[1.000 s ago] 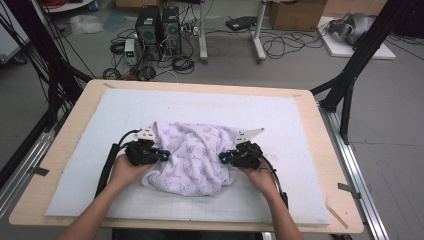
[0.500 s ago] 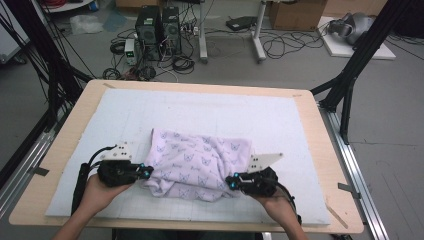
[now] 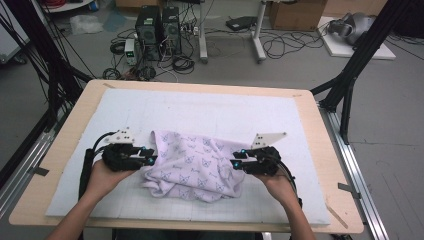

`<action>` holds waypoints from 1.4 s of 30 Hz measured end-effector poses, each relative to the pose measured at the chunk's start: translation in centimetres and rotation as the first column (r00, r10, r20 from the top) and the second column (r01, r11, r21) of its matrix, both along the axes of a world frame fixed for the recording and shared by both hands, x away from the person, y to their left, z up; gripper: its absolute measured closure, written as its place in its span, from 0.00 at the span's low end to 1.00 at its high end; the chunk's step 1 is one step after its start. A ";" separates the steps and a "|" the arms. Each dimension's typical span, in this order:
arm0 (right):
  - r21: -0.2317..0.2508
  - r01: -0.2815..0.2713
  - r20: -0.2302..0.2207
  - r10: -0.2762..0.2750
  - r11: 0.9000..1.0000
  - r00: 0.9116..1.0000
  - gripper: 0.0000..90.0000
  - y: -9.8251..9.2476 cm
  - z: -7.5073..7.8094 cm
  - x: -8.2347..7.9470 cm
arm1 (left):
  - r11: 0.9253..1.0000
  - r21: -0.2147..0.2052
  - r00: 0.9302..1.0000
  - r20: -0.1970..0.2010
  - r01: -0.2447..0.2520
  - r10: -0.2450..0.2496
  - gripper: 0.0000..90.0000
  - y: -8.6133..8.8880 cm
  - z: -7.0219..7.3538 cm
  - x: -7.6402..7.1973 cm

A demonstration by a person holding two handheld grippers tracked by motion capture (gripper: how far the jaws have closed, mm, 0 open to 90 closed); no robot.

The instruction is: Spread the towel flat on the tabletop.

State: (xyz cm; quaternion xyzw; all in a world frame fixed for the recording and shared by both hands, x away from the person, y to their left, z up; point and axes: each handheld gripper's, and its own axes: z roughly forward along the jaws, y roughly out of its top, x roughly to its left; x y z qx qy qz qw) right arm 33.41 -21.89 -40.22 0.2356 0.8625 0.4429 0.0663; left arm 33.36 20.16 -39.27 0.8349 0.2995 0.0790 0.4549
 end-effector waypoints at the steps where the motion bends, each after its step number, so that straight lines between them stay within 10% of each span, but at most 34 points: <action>1: -0.015 -0.001 -0.023 0.001 1.000 1.000 0.69 0.6 -0.8 1.2 | 1.000 0.003 1.000 0.005 -0.007 0.007 0.72 -0.4 -0.3 0.6; 8: -0.083 -0.015 -0.131 0.004 0.996 0.991 0.64 1.9 -3.7 2.9 | 0.996 0.093 0.996 -0.092 -0.002 0.010 0.66 -2.4 -3.4 3.1; 11: -0.069 -0.017 -0.130 0.008 0.997 0.992 0.77 2.1 -4.1 2.9 | 0.988 0.150 0.996 -0.081 -0.021 0.033 0.60 -2.8 -4.4 2.9; 17: -0.068 -0.052 -0.111 0.044 0.996 0.993 0.94 2.5 -4.1 2.1 | 0.985 0.174 0.998 -0.067 0.011 0.001 0.95 -2.4 -4.1 2.2; 31: 0.034 -0.128 -0.012 0.129 0.991 0.992 0.96 2.2 -0.4 -3.7 | 0.996 0.076 0.998 -0.039 0.049 -0.046 0.97 1.5 -0.9 -3.5; 38: 0.035 -0.194 -0.040 0.195 0.980 0.980 0.95 2.6 -0.9 -8.0 | 0.991 0.074 0.993 -0.053 0.108 -0.104 0.97 2.2 -0.9 -7.6; 42: 0.046 -0.184 -0.043 0.186 0.982 0.982 0.81 2.2 -0.3 -7.9 | 0.992 0.073 0.994 -0.056 0.100 -0.096 0.85 2.5 -0.7 -7.5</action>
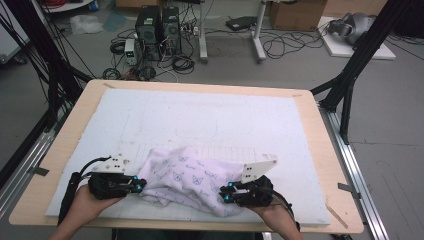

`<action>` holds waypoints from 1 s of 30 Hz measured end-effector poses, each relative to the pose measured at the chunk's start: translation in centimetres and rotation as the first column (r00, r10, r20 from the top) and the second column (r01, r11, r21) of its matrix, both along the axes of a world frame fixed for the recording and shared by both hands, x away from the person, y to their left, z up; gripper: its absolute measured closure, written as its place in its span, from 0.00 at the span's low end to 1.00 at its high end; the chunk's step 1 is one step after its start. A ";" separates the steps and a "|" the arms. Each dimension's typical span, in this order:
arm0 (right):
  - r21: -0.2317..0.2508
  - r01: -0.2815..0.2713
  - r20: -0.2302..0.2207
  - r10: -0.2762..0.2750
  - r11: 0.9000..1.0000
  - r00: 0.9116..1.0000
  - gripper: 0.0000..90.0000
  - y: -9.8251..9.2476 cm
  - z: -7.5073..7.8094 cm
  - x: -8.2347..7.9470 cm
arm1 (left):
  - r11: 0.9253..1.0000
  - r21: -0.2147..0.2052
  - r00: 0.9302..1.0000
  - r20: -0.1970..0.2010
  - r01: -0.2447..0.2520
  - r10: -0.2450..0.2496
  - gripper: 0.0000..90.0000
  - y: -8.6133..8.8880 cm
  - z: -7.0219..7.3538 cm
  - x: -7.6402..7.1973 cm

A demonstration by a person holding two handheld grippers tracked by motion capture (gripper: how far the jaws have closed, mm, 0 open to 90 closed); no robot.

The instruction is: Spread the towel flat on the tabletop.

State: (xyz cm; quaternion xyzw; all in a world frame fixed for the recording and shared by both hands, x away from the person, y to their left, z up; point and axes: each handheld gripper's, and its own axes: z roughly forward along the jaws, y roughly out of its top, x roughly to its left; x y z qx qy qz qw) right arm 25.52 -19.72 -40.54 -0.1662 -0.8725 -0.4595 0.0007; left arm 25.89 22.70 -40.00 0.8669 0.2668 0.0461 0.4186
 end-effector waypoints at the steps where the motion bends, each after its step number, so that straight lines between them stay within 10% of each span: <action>1: 0.003 0.018 0.009 -0.018 1.000 1.000 0.79 -0.3 0.3 0.4 | 1.000 -0.011 1.000 0.000 -0.008 0.008 0.81 0.1 0.2 0.3; 7: 0.018 0.137 0.010 -0.137 0.990 0.991 0.72 -2.3 1.5 4.0 | 0.997 -0.070 0.998 0.052 -0.042 0.046 0.75 0.2 1.8 3.3; 11: -0.079 0.244 -0.033 -0.247 0.967 0.969 0.64 -3.4 -1.1 7.4 | 0.997 -0.036 0.995 0.067 -0.073 0.076 0.75 -0.3 0.9 6.1; 24: -0.164 0.286 -0.001 -0.290 0.944 0.957 0.78 -3.3 -3.5 8.1 | 0.991 0.079 0.995 0.013 -0.103 0.103 0.73 -1.9 -3.9 10.3; 30: -0.180 0.292 0.028 -0.292 0.939 0.956 0.94 -3.3 -3.5 8.4 | 0.986 0.115 0.993 0.041 -0.119 0.115 0.96 -2.3 -3.7 10.0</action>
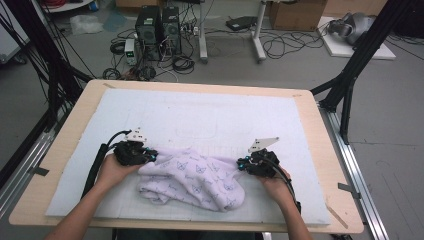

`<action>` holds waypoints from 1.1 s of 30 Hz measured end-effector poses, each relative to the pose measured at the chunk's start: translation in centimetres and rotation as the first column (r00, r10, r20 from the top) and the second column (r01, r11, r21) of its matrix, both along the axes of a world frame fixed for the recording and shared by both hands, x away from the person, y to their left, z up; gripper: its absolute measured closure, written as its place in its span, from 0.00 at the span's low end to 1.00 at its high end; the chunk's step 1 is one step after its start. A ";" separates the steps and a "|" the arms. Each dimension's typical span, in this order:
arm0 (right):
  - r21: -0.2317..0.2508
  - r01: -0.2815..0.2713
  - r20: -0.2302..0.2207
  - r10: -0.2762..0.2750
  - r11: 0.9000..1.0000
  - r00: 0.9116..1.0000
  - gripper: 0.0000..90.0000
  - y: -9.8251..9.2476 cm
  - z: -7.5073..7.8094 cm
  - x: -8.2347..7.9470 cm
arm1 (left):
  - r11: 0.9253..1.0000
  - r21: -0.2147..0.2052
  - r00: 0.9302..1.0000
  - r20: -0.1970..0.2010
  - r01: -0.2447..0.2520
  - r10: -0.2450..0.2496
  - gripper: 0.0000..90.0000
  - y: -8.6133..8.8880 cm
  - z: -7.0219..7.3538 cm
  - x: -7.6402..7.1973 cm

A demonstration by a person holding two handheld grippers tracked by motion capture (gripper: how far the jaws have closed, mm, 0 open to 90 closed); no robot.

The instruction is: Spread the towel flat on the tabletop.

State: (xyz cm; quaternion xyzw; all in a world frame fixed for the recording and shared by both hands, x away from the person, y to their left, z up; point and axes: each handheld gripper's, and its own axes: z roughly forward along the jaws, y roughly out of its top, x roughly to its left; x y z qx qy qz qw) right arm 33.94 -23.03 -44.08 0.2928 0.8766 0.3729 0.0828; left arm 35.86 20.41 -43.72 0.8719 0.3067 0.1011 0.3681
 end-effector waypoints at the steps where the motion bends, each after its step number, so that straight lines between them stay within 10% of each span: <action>1: 0.017 0.002 -0.020 -0.002 1.000 1.000 0.95 -0.2 0.0 0.2 | 1.000 0.013 1.000 0.001 -0.003 0.003 0.97 0.0 0.1 0.0; 9: 0.057 -0.052 -0.024 0.053 0.997 0.998 0.98 -0.4 1.1 0.5 | 0.999 -0.023 0.999 0.036 -0.037 0.038 0.98 0.6 1.3 -0.2; 15: 0.056 -0.037 0.002 0.037 0.998 0.999 0.99 -1.0 5.4 4.5 | 0.987 -0.092 0.988 0.071 -0.129 0.136 0.99 1.6 5.3 3.5; 21: 0.078 0.089 0.074 -0.095 0.993 0.993 0.97 -1.5 12.1 11.5 | 0.972 -0.036 0.948 0.216 -0.232 0.234 0.98 -0.1 11.1 9.5; 23: 0.093 0.187 0.088 -0.195 0.978 0.977 0.84 -1.9 13.3 13.0 | 0.955 -0.066 0.934 0.199 -0.291 0.298 0.75 -0.4 12.0 10.9; 25: 0.132 0.217 0.077 -0.228 0.967 0.971 0.80 -2.1 13.1 13.6 | 0.960 -0.084 0.944 0.177 -0.266 0.277 0.70 -0.6 11.9 11.2; 33: 0.100 0.108 0.020 -0.111 0.989 0.994 0.73 -1.1 8.2 10.6 | 0.983 -0.110 0.980 0.115 -0.148 0.161 0.70 -0.4 7.7 8.0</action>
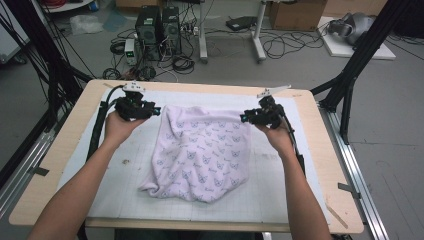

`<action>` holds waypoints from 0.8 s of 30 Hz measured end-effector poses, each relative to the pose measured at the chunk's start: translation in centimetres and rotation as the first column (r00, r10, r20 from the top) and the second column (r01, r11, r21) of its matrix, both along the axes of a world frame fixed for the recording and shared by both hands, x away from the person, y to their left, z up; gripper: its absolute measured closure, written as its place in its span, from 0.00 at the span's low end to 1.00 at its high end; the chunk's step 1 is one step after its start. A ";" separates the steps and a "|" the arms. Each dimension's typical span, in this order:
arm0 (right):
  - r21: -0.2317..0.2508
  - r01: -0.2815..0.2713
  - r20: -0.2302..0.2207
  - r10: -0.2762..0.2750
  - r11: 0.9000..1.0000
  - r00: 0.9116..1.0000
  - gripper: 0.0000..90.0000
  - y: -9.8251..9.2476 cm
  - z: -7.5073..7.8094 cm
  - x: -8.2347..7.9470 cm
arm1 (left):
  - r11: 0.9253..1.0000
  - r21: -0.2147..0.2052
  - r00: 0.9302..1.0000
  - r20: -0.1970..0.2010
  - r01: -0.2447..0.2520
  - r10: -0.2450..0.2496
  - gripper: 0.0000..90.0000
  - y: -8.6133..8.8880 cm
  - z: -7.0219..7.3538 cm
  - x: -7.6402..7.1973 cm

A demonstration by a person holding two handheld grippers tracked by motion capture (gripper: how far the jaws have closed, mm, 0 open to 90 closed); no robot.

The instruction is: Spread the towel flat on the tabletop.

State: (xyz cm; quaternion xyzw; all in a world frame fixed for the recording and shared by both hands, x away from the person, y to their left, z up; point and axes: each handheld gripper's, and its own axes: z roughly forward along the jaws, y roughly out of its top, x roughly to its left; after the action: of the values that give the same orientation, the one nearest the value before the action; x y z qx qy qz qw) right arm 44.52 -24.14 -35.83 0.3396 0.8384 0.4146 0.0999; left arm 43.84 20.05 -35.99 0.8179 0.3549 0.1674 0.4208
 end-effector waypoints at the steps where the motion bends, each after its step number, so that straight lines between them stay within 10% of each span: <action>1: 0.007 -0.016 0.001 0.016 1.000 1.000 0.72 0.2 -0.5 -0.7 | 1.000 0.003 1.000 -0.006 0.015 -0.015 0.70 -0.1 -0.5 -0.6; 12: 0.038 -0.177 0.025 0.176 0.984 0.984 0.68 1.7 -2.8 -8.6 | 0.987 0.028 0.987 -0.010 0.161 -0.161 0.61 -0.4 -3.5 -8.1; 24: 0.039 -0.183 -0.002 0.184 0.982 0.983 0.59 2.4 -5.8 -13.3 | 0.978 0.011 0.974 -0.089 0.209 -0.208 0.59 -0.8 -6.7 -11.0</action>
State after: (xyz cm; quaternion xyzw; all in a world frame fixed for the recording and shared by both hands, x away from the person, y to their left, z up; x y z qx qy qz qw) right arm 31.20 -21.76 -41.60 0.2639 0.8583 0.4371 0.0523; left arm 32.81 19.20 -42.68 0.8613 0.2835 0.0900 0.4120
